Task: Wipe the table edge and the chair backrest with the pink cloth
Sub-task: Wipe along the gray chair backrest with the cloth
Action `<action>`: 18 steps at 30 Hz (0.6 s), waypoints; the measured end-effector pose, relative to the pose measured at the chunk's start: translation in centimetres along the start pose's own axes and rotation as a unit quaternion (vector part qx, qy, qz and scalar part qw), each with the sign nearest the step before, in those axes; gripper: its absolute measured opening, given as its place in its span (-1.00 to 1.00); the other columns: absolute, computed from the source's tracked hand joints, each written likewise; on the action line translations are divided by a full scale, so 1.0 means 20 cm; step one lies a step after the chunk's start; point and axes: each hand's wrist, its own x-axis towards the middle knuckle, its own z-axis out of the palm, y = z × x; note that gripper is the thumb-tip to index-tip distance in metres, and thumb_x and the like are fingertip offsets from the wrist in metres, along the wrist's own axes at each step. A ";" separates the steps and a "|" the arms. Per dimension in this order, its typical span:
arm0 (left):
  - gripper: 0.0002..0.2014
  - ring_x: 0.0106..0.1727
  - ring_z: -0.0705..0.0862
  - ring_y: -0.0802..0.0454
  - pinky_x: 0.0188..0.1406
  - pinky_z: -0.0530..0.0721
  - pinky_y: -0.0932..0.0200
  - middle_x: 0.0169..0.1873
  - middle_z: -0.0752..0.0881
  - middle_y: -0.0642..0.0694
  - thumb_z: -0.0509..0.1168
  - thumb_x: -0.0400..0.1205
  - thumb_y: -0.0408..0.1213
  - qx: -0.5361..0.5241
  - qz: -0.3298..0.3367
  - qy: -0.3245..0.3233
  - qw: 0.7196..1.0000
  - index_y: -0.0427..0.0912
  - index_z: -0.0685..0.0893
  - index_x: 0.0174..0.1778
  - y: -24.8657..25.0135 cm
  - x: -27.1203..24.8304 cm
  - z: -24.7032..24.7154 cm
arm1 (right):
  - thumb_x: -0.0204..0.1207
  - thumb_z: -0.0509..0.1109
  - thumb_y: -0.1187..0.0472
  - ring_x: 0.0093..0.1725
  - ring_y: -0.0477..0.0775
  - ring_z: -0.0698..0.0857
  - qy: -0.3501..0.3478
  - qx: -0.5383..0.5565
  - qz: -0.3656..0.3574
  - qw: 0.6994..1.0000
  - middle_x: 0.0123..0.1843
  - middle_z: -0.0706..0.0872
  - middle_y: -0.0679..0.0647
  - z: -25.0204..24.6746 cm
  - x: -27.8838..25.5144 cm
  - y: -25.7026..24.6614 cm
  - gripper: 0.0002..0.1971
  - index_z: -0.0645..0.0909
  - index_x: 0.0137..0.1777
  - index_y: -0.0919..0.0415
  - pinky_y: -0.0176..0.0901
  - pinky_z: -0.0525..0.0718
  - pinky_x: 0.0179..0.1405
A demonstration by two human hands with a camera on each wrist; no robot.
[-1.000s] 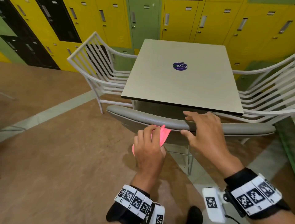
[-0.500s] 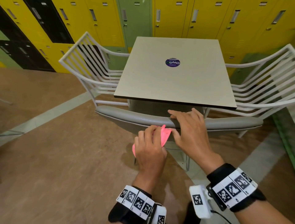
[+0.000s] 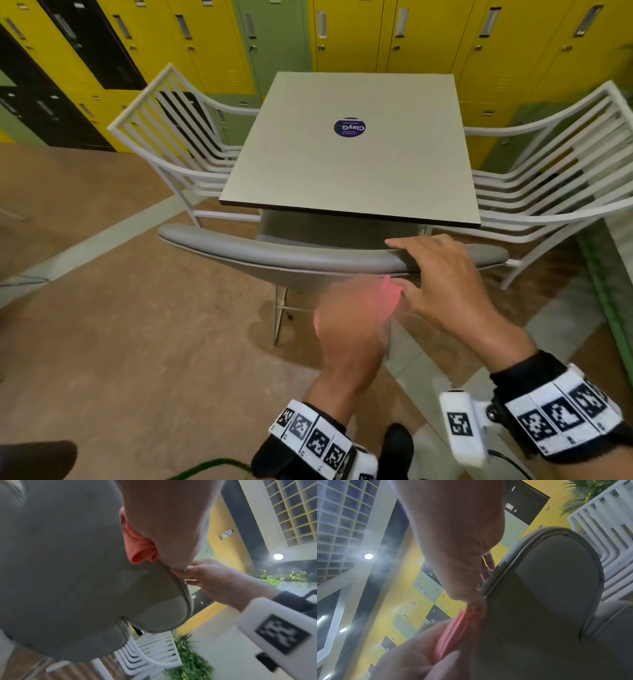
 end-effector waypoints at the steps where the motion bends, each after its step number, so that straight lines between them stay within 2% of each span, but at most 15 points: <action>1: -0.54 0.02 0.62 -0.05 -0.06 0.35 0.20 0.20 0.77 -0.11 0.28 0.54 -0.29 -0.021 0.007 -0.019 1.000 -0.17 0.81 0.36 0.06 0.00 0.02 | 0.39 0.69 0.00 0.28 0.14 0.59 -0.006 -0.004 -0.005 1.000 0.28 0.77 0.05 -0.01 -0.01 0.04 -0.36 0.65 0.48 0.03 -0.03 0.42 0.29; 3: -0.55 0.03 0.60 0.00 -0.06 0.48 0.18 0.19 0.75 -0.09 0.27 0.54 -0.29 -0.058 -0.018 0.005 0.998 -0.14 0.78 0.36 0.09 0.00 0.01 | 0.41 0.67 -0.03 0.32 0.12 0.59 -0.009 -0.002 -0.003 1.000 0.31 0.76 0.01 -0.05 -0.02 0.11 -0.36 0.63 0.50 -0.02 0.01 0.43 0.35; 6: -0.49 0.07 0.56 0.00 -0.11 0.61 0.12 0.24 0.66 -0.10 0.30 0.54 -0.42 -0.049 -0.099 0.095 0.989 -0.18 0.71 0.46 -0.06 -0.03 -0.13 | 0.45 0.62 -0.12 0.36 0.08 0.58 -0.002 0.000 0.003 1.000 0.32 0.75 -0.05 -0.11 -0.03 0.18 -0.39 0.62 0.50 -0.08 0.01 0.42 0.40; 7: -0.49 0.10 0.55 0.00 -0.09 0.60 0.20 0.26 0.65 -0.11 0.37 0.59 -0.46 -0.038 -0.136 0.117 0.983 -0.19 0.69 0.50 -0.13 -0.04 -0.18 | 0.46 0.60 -0.13 0.34 0.07 0.58 0.002 0.003 -0.002 1.000 0.31 0.75 -0.05 -0.12 -0.03 0.18 -0.41 0.63 0.50 -0.08 -0.01 0.41 0.38; 9: -0.47 0.14 0.51 0.03 -0.08 0.44 0.38 0.28 0.68 -0.17 0.52 0.62 -0.40 -0.011 -0.193 0.143 0.971 -0.20 0.66 0.54 -0.25 -0.04 -0.26 | 0.48 0.59 -0.15 0.30 0.07 0.59 0.013 0.015 -0.017 1.000 0.27 0.77 -0.05 -0.09 -0.01 0.16 -0.43 0.65 0.48 -0.06 -0.05 0.39 0.34; 11: -0.43 0.12 0.49 0.03 -0.14 0.36 0.41 0.24 0.71 -0.23 0.54 0.55 -0.42 0.006 -0.200 0.126 0.972 -0.21 0.68 0.54 -0.29 -0.01 -0.23 | 0.49 0.59 -0.12 0.26 0.07 0.59 0.017 0.022 -0.027 0.999 0.24 0.77 -0.05 -0.07 0.00 0.13 -0.45 0.65 0.47 -0.04 -0.03 0.39 0.34; 13: -0.36 0.10 0.49 0.04 -0.16 0.37 0.41 0.21 0.71 -0.21 0.55 0.47 -0.57 0.006 -0.193 0.106 0.975 -0.20 0.71 0.52 -0.28 0.00 -0.15 | 0.49 0.60 -0.08 0.24 0.09 0.59 0.015 0.018 -0.034 0.999 0.22 0.77 -0.05 -0.04 0.01 0.12 -0.45 0.63 0.47 -0.03 0.00 0.39 0.37; 16: -0.35 0.08 0.56 -0.05 -0.10 0.42 0.31 0.16 0.72 -0.17 0.56 0.36 -0.60 -0.005 -0.166 0.103 0.981 -0.26 0.77 0.44 -0.18 0.00 -0.03 | 0.44 0.63 -0.07 0.18 0.13 0.61 0.026 0.002 -0.058 0.998 0.15 0.78 -0.02 -0.03 0.02 0.15 -0.42 0.64 0.45 0.02 0.03 0.37 0.38; 18: -0.41 0.03 0.59 -0.11 -0.17 0.55 0.17 0.12 0.72 -0.17 0.46 0.37 -0.56 0.002 -0.143 0.111 0.984 -0.28 0.79 0.39 -0.08 -0.01 0.04 | 0.43 0.64 -0.05 0.16 0.14 0.65 0.041 0.000 -0.081 0.996 0.15 0.79 0.01 -0.01 0.02 0.18 -0.41 0.64 0.45 0.07 0.06 0.34 0.47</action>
